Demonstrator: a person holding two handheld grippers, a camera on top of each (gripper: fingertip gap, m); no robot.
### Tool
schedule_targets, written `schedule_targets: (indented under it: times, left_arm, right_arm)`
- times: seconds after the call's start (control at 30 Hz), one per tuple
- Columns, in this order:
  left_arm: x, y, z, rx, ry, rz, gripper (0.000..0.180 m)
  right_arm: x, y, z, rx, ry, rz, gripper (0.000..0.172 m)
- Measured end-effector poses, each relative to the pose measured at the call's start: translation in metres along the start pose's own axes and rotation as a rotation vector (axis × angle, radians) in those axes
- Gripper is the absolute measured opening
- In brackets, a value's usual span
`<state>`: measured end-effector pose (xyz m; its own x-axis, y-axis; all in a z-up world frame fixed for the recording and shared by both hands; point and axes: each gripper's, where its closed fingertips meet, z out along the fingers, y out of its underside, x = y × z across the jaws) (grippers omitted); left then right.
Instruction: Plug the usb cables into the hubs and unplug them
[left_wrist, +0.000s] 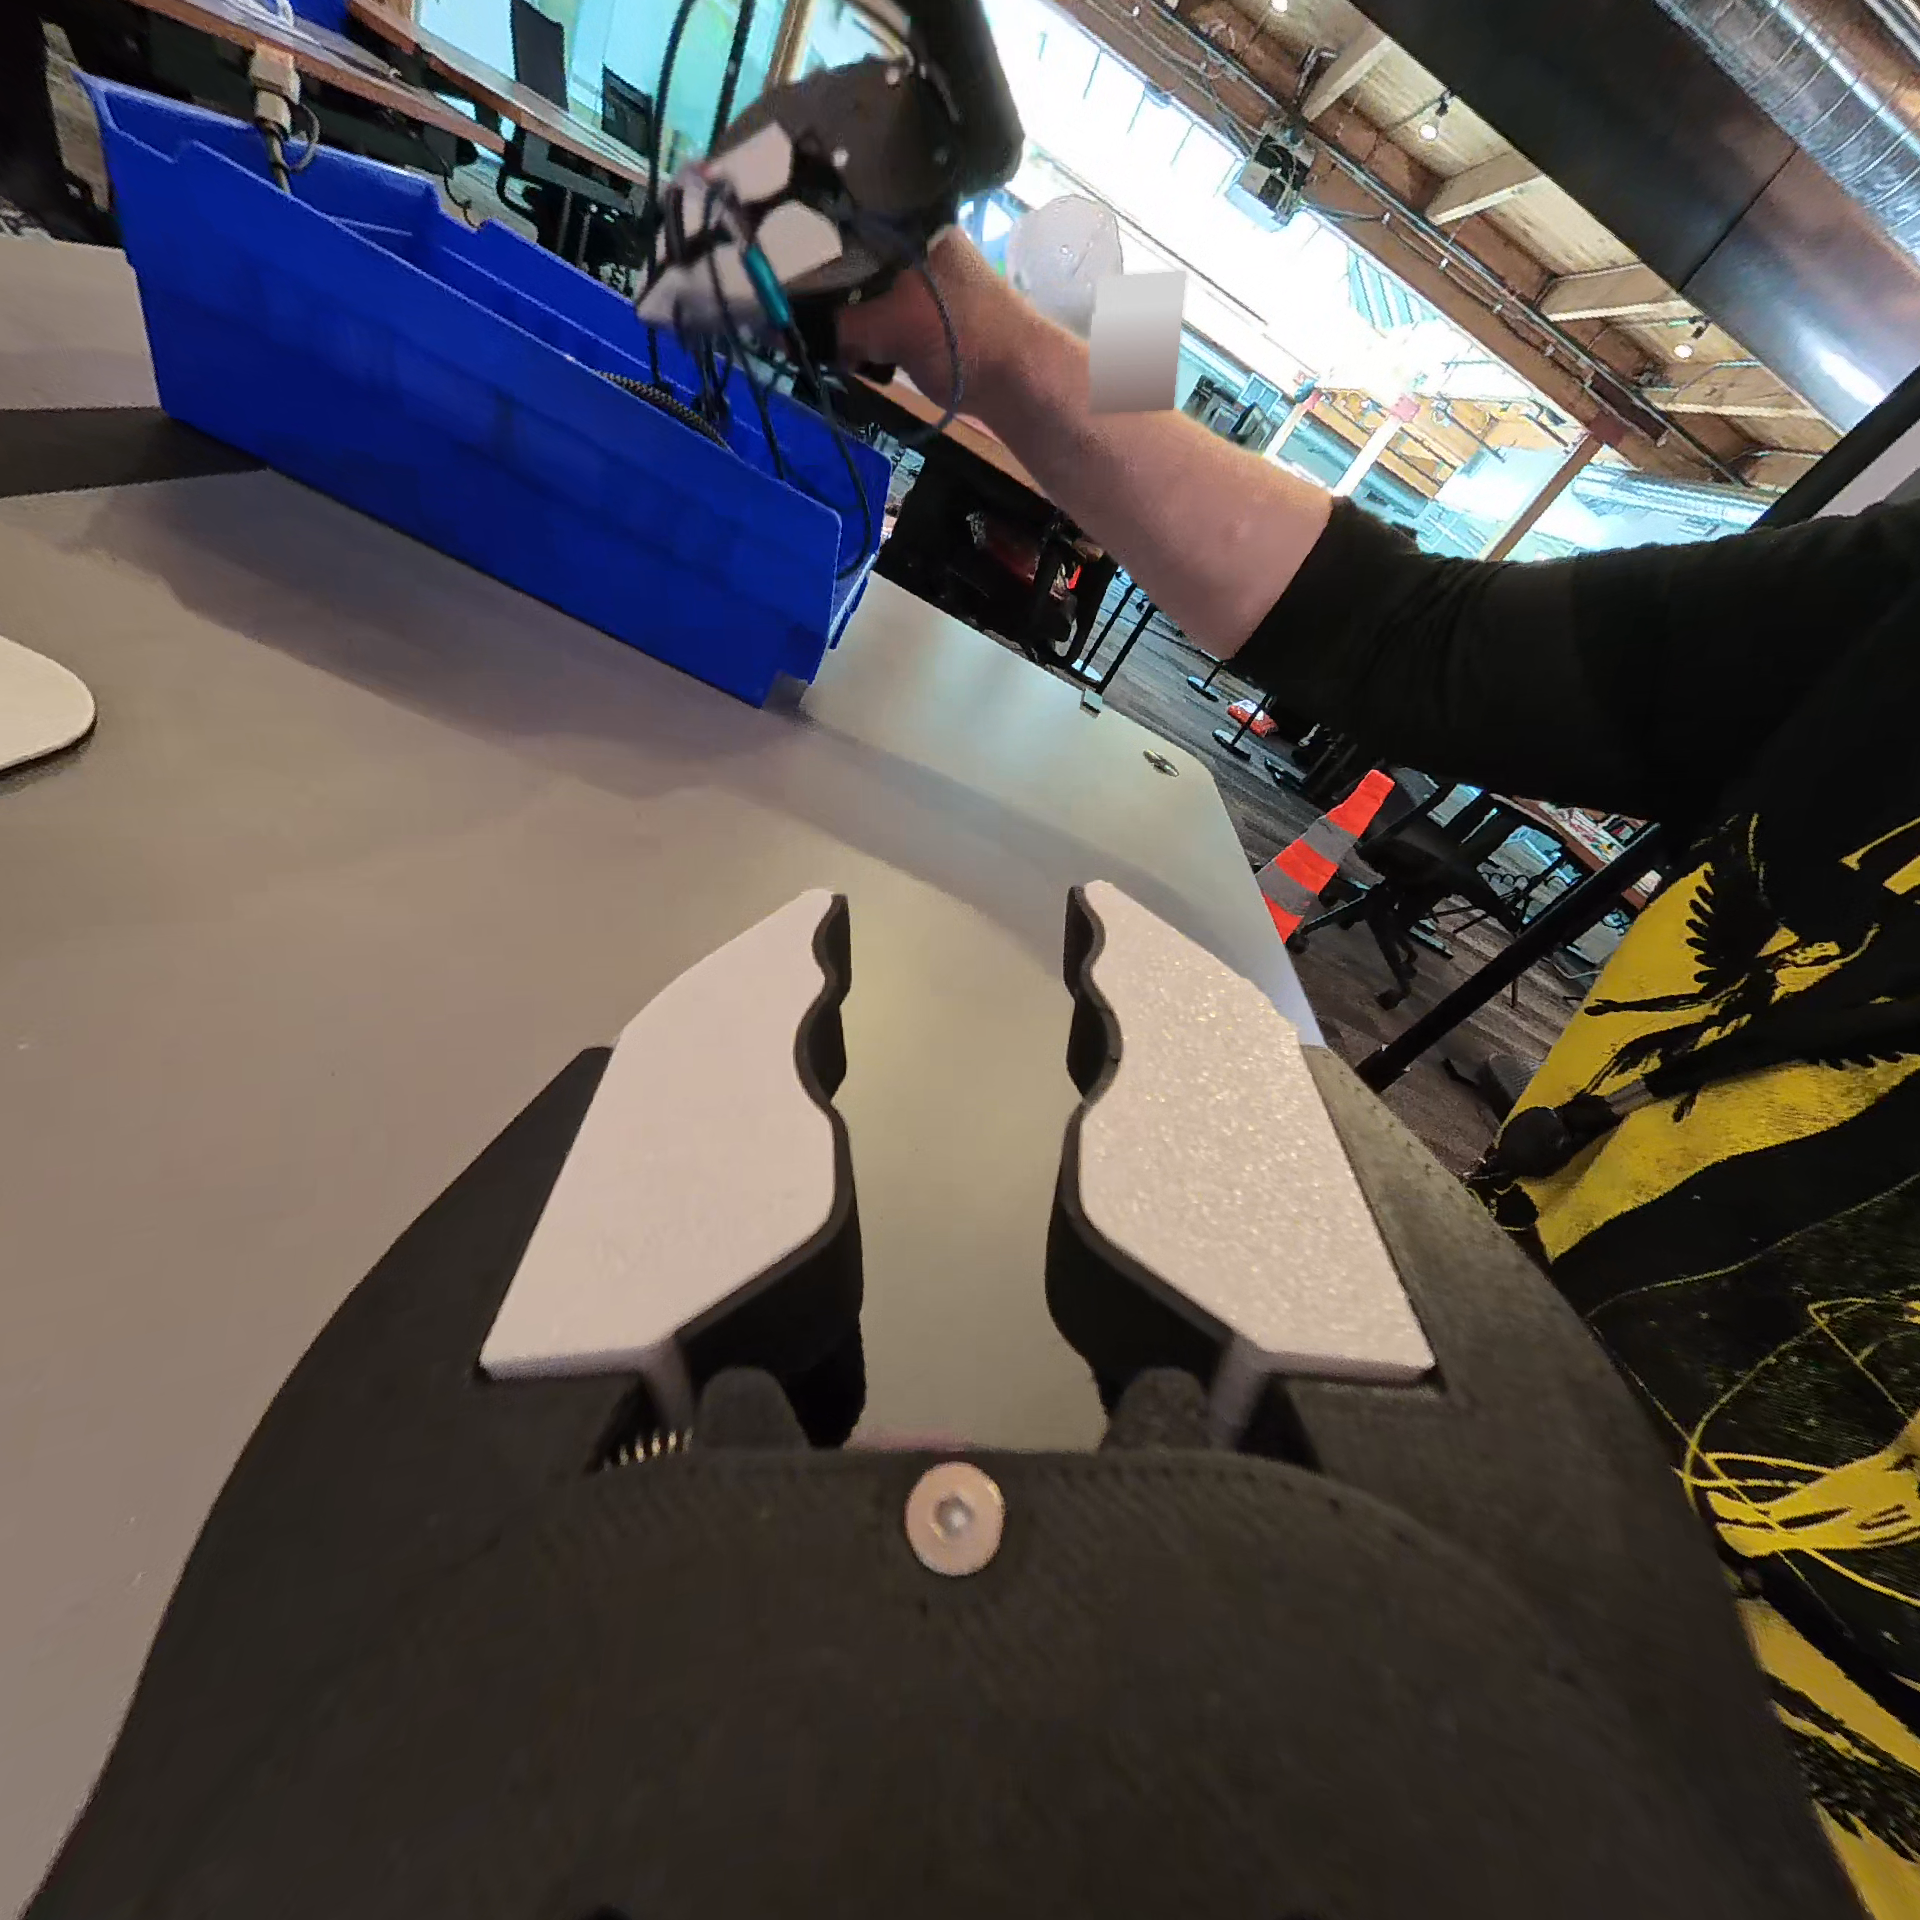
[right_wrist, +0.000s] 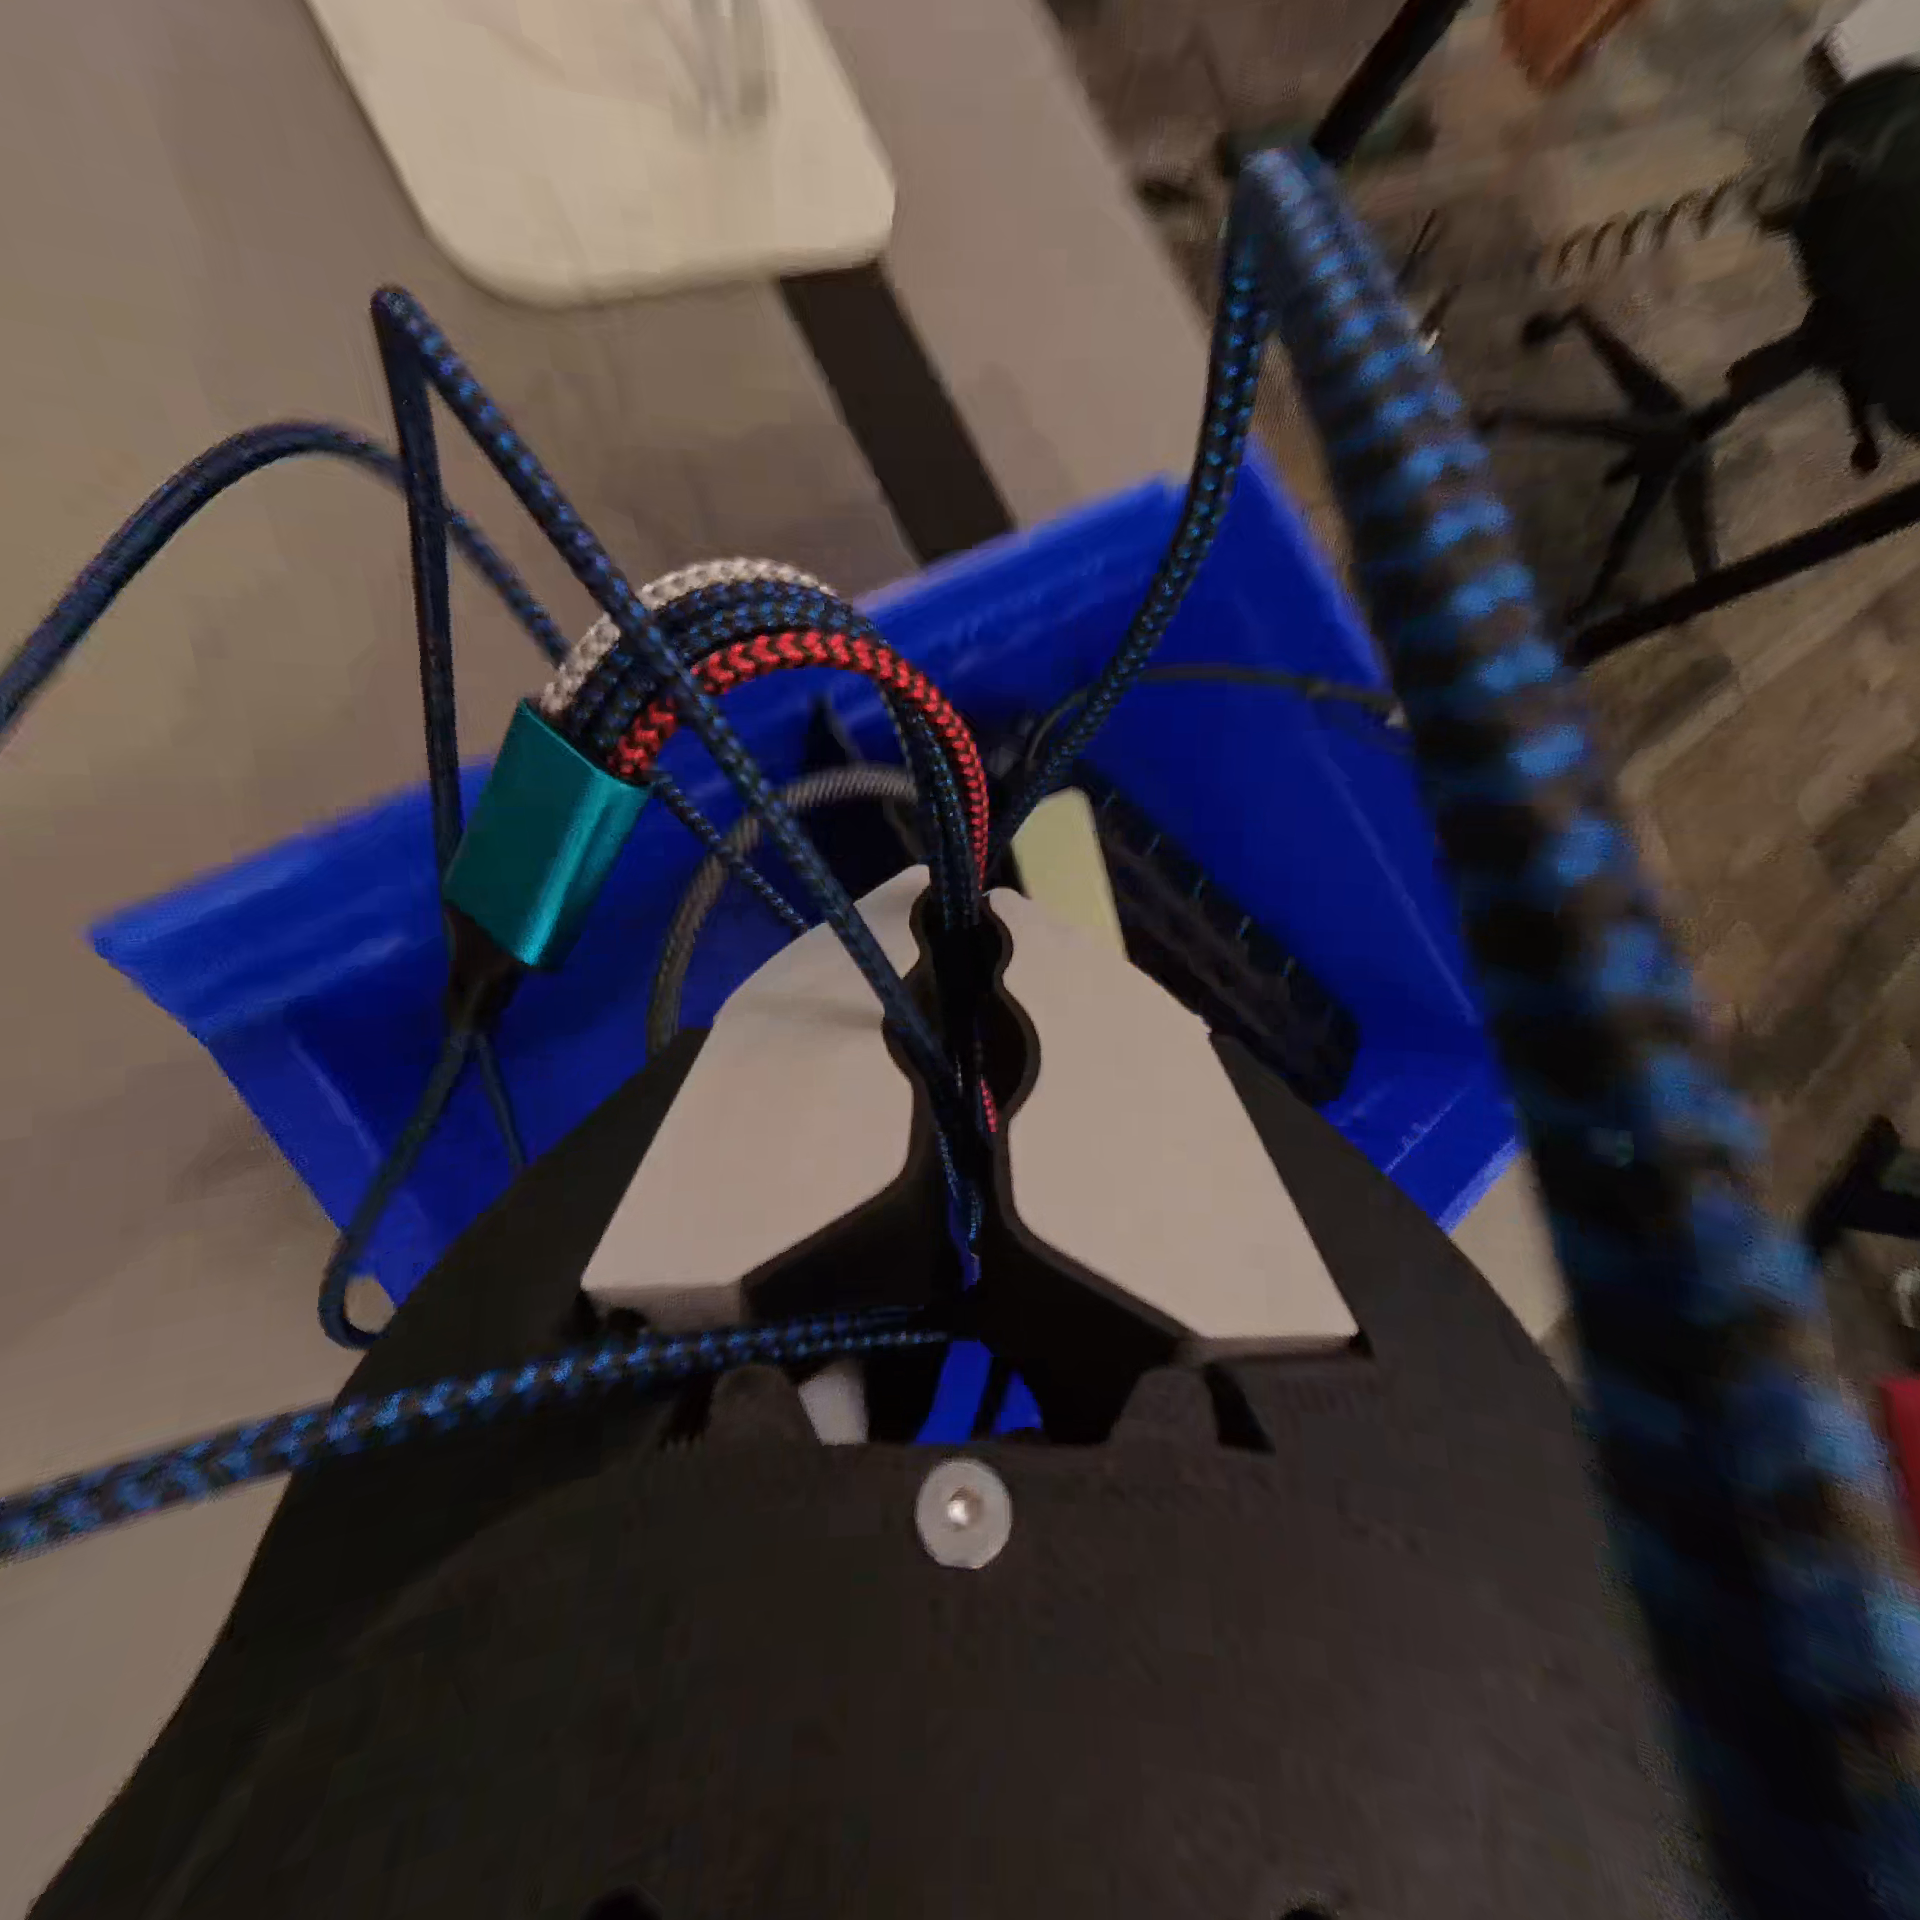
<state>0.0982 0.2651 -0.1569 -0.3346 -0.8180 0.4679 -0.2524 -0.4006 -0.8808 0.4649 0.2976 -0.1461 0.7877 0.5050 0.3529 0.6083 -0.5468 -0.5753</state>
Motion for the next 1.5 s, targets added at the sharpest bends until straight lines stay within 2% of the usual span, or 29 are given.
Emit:
schedule_targets:
  times: [0.07, 0.13, 0.17, 0.3, 0.4, 0.5, 0.57, 0.63, 0.7, 0.83, 0.9, 1.03, 1.27, 1.37, 1.43, 1.5]
  left_arm:
    - [-0.001, 0.002, 0.001, -0.008, -0.004, -0.001, 0.039]
    - [-0.002, 0.004, 0.001, -0.013, -0.003, -0.005, 0.039]
    - [-0.002, 0.005, 0.001, -0.016, -0.006, -0.006, 0.039]
    - [-0.003, 0.006, 0.0, -0.024, -0.011, -0.004, 0.039]
    - [-0.003, 0.006, 0.0, -0.03, -0.008, -0.009, 0.04]
    - [-0.001, 0.008, 0.001, -0.042, -0.007, -0.002, 0.04]
    - [0.001, 0.011, 0.0, -0.052, -0.003, -0.001, 0.04]
    - [0.001, 0.014, -0.001, -0.062, -0.003, -0.004, 0.04]
    - [0.0, 0.016, -0.003, -0.068, -0.004, -0.012, 0.041]
    - [-0.002, 0.017, -0.006, -0.063, -0.006, -0.017, 0.041]
    - [-0.002, 0.017, -0.006, -0.063, -0.005, -0.017, 0.041]
    - [-0.001, 0.022, -0.006, -0.085, -0.007, -0.016, 0.041]
    - [-0.002, 0.022, -0.009, -0.087, -0.021, -0.01, 0.041]
    - [-0.004, 0.023, -0.013, -0.095, -0.042, -0.009, 0.041]
    - [-0.008, 0.023, -0.017, -0.098, -0.075, -0.006, 0.041]
    - [-0.013, 0.025, -0.022, -0.116, -0.128, 0.007, 0.041]
  right_arm:
    - [-0.014, 0.017, 0.019, -0.069, -0.047, 0.021, 0.004]
    - [-0.032, 0.023, 0.033, -0.06, -0.159, 0.135, 0.004]
    - [-0.035, 0.034, 0.039, -0.117, -0.175, 0.182, 0.004]
    - [-0.027, 0.056, 0.045, -0.239, -0.135, 0.261, 0.004]
    - [-0.033, 0.083, 0.051, -0.453, -0.168, 0.22, 0.004]
    - [-0.035, 0.09, 0.054, -0.559, -0.187, 0.194, 0.006]
    - [-0.032, 0.092, 0.047, -0.628, -0.193, 0.174, 0.032]
    - [-0.027, 0.095, 0.038, -0.693, -0.178, 0.142, 0.067]
    - [-0.023, 0.099, 0.027, -0.76, -0.181, 0.097, 0.078]
    - [-0.015, 0.099, 0.005, -0.811, -0.191, 0.094, 0.089]
    - [-0.003, 0.098, -0.005, -0.828, -0.139, 0.08, 0.09]
    - [0.004, 0.094, -0.029, -0.876, -0.113, 0.067, 0.105]
    - [0.014, 0.091, -0.069, -0.847, -0.03, 0.088, 0.095]
    - [0.017, 0.097, -0.094, -0.848, 0.055, 0.128, 0.093]
    - [0.015, 0.095, -0.108, -0.783, 0.103, 0.173, 0.09]
    - [0.011, 0.085, -0.12, -0.659, 0.157, 0.23, 0.076]
